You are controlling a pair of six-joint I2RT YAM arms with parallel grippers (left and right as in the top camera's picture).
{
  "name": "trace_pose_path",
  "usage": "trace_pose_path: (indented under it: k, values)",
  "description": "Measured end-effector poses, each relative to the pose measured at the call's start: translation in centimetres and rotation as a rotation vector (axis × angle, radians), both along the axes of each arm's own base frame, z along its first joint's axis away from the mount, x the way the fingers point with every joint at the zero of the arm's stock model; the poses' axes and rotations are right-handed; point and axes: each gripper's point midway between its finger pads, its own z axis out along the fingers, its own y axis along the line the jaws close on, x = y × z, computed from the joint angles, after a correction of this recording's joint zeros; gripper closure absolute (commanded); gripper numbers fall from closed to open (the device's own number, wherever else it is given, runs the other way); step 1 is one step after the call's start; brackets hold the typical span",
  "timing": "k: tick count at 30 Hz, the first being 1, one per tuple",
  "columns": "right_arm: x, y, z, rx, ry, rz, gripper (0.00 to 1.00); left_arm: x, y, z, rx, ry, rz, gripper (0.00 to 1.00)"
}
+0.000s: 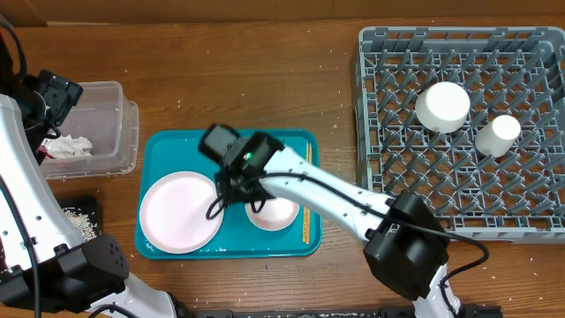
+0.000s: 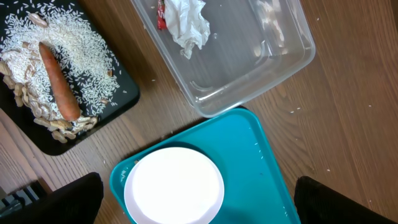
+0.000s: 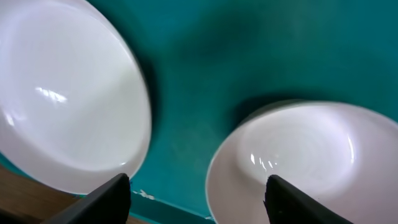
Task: Sort waste into correct bins and load items into the dishwasher
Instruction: 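Move the right gripper to the small white bowl and grasp it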
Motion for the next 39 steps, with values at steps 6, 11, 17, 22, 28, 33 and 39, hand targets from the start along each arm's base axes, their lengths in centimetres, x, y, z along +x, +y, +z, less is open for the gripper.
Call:
trace_pose_path:
  k: [6,11,17,22,28,33,39]
  values:
    - [0.0,-1.2,-2.5,-0.046,-0.002,-0.028,0.34,0.0,0.0,0.0,0.000,0.000,0.000,0.00]
    - [-0.2,-1.7,-4.0,-0.082,0.012,-0.028,0.37,0.0,0.0,0.0,0.000,0.000,0.000,0.00]
    - [-0.6,-1.6,-5.3,-0.105,0.022,-0.018,0.67,0.0,0.0,0.0,0.001,0.000,0.000,0.00]
    - [-1.2,-2.1,-5.3,-0.133,0.045,-0.025,0.96,0.0,0.0,0.0,0.000,0.000,0.000,0.00]
    - [-0.9,-1.8,-2.2,-0.141,0.052,-0.019,0.96,0.0,0.0,0.0,0.001,0.000,0.000,0.00]
    - [-0.2,-1.9,2.1,-0.131,0.057,-0.015,0.96,0.0,0.0,0.0,0.000,0.000,0.000,0.00]
    - [3.6,-7.0,6.6,-0.094,0.064,-0.105,0.96,0.0,0.0,0.0,0.000,0.000,0.000,0.00]
